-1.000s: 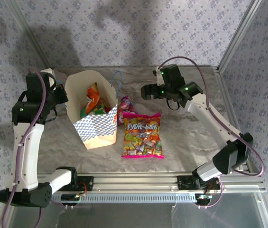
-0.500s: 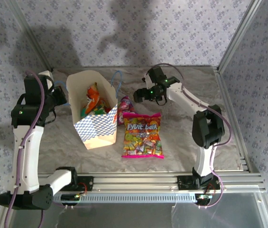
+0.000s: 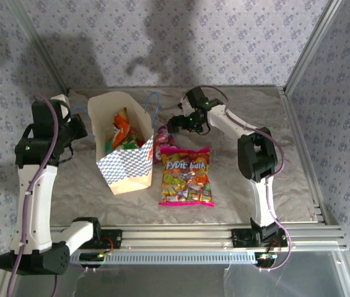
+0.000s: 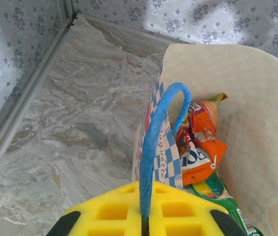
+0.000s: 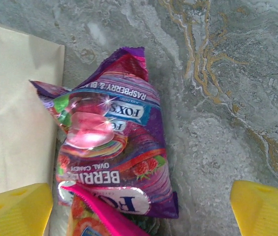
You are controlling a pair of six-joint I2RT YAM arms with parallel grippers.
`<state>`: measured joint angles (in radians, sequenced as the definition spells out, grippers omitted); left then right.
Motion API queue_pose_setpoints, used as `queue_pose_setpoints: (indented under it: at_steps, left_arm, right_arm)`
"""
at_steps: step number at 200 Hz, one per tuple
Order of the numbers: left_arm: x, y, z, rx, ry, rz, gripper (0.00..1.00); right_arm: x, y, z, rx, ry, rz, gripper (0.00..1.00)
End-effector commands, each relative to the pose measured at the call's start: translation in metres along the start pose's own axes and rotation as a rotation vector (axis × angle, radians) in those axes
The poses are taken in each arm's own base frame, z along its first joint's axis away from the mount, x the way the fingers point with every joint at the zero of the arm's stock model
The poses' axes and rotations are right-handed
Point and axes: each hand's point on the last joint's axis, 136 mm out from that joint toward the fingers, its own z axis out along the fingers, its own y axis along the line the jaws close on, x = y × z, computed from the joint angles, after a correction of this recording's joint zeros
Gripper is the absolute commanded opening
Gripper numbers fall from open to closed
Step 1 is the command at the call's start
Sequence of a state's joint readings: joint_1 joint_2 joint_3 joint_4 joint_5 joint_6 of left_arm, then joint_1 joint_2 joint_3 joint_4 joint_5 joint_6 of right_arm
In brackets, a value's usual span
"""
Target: Place the snacks into the paper bag
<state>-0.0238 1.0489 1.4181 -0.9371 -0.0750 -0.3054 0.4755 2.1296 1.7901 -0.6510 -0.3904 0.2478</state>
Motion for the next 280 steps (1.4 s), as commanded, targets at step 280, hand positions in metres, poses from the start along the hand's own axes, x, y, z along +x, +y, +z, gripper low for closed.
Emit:
queue_pose_setpoints:
  at_steps: [280]
  left_arm:
    - [0.0, -0.006, -0.006, 0.051, -0.027, 0.023, 0.1]
  right_arm:
    - [0.022, 0.034, 0.085, -0.034, 0.149, -0.057, 1.0]
